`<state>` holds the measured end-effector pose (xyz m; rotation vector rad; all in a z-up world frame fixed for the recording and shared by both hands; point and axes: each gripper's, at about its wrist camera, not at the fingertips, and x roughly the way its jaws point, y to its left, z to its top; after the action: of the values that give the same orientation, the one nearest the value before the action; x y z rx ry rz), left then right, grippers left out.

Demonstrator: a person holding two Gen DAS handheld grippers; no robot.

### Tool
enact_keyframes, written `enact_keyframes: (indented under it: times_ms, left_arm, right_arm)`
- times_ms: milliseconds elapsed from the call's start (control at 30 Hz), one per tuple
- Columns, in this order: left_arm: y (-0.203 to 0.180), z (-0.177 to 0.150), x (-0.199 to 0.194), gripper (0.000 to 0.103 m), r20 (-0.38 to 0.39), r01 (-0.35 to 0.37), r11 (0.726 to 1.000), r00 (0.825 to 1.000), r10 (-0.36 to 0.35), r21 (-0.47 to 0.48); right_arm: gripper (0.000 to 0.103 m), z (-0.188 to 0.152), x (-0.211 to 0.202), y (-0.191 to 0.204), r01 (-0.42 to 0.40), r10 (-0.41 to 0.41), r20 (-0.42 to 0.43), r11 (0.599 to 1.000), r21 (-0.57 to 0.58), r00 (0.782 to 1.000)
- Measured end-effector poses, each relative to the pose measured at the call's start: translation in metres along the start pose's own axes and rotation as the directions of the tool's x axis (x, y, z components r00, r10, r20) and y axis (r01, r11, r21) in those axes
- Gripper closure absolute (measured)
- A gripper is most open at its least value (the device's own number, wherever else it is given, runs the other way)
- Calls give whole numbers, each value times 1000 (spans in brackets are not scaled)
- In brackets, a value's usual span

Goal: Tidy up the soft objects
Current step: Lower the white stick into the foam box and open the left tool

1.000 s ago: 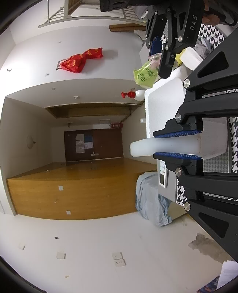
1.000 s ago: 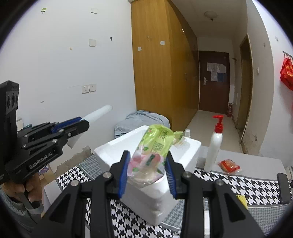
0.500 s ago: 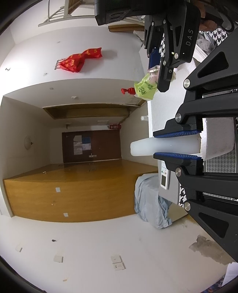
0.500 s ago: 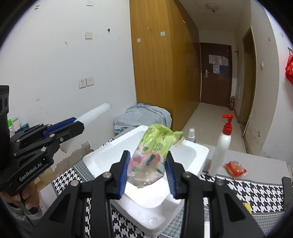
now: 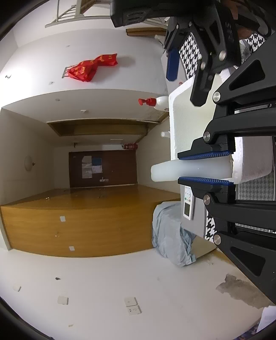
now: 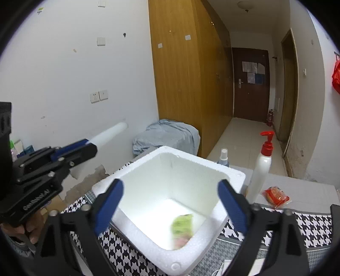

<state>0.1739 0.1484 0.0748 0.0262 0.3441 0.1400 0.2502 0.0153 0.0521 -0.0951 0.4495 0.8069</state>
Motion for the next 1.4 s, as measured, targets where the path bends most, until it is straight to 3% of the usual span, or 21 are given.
enact_keyframes:
  times_ms: [700, 967, 1067, 1133, 1167, 1233, 1400]
  left_arm:
    - [-38, 9, 31, 86, -44, 104, 993, 994, -102, 53]
    - [-41, 10, 53, 83, -81, 85, 995, 993, -81, 46]
    - [-43, 9, 55, 75, -86, 71, 996, 994, -66, 47]
    - [-44, 10, 55, 55, -83, 57, 997, 995, -52, 49]
    - [-44, 10, 54, 40, -79, 52, 998, 996, -48, 47]
    - [-43, 11, 50, 25, -58, 43, 998, 997, -41, 41]
    - [-43, 12, 44, 8, -42, 41, 998, 998, -39, 39]
  right_arm:
    - [0, -23, -55, -35, 108, -110, 64, 994, 31, 992]
    - [0, -30, -63, -48, 136, -140, 68, 989, 55, 988]
    - [0, -32, -66, -54, 141, -146, 70, 988, 67, 987]
    - [0, -34, -68, -57, 145, -151, 73, 987, 74, 986]
    - [0, -34, -69, -57, 145, -151, 75, 987, 75, 986]
    - [0, -35, -71, -60, 149, -155, 79, 986, 80, 985]
    - [0, -37, -77, -63, 152, -160, 89, 984, 88, 983]
